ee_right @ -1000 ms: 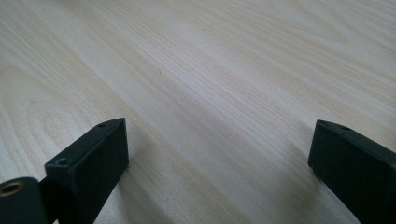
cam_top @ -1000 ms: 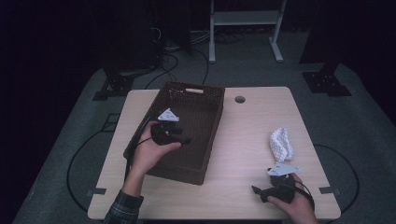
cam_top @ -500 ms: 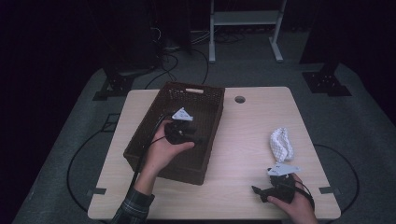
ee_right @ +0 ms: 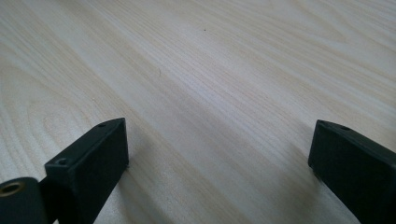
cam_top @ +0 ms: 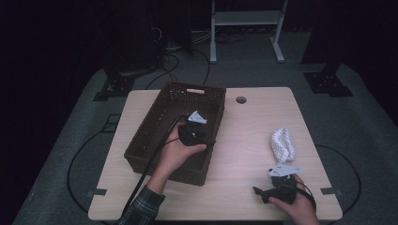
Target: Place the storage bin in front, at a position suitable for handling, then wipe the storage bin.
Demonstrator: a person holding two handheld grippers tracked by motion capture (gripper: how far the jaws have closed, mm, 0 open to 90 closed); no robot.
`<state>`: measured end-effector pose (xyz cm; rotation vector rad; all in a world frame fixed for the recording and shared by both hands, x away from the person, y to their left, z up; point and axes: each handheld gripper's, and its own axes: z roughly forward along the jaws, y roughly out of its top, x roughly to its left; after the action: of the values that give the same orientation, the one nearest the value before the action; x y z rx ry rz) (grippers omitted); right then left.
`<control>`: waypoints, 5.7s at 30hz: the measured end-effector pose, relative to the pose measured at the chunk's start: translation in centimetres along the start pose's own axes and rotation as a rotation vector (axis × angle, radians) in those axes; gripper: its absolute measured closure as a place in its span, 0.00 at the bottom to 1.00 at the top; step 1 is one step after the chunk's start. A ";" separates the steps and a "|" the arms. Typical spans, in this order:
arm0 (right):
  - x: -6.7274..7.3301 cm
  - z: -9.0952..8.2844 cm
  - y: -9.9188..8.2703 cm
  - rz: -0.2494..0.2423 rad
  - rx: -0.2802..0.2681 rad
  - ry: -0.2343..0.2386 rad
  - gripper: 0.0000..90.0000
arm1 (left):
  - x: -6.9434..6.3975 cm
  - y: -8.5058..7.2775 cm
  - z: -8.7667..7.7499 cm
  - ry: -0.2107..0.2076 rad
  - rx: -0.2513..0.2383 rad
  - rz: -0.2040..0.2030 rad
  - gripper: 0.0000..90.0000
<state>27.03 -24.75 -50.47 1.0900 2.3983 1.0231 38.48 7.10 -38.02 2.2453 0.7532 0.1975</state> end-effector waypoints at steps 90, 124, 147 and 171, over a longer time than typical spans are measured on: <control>0.1 -0.5 0.3 -0.003 0.003 0.005 0.32 | 1.0 -8.4 -5.5 -0.052 -0.013 0.072 0.70; -8.1 -6.9 4.4 0.103 -0.099 -0.201 0.44 | 1.2 -8.4 -5.4 -0.075 -0.015 0.048 0.72; -12.0 -2.4 4.7 0.180 -0.048 -0.170 0.44 | 1.2 -8.4 -5.5 -0.075 -0.018 0.053 0.72; -11.3 -1.3 4.4 0.188 -0.011 -0.126 0.82 | 1.2 -8.4 -5.5 -0.071 -0.021 0.055 0.72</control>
<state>36.12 -31.82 -46.49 1.3540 2.2220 0.9926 33.65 15.73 -40.12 2.2428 0.6500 0.1508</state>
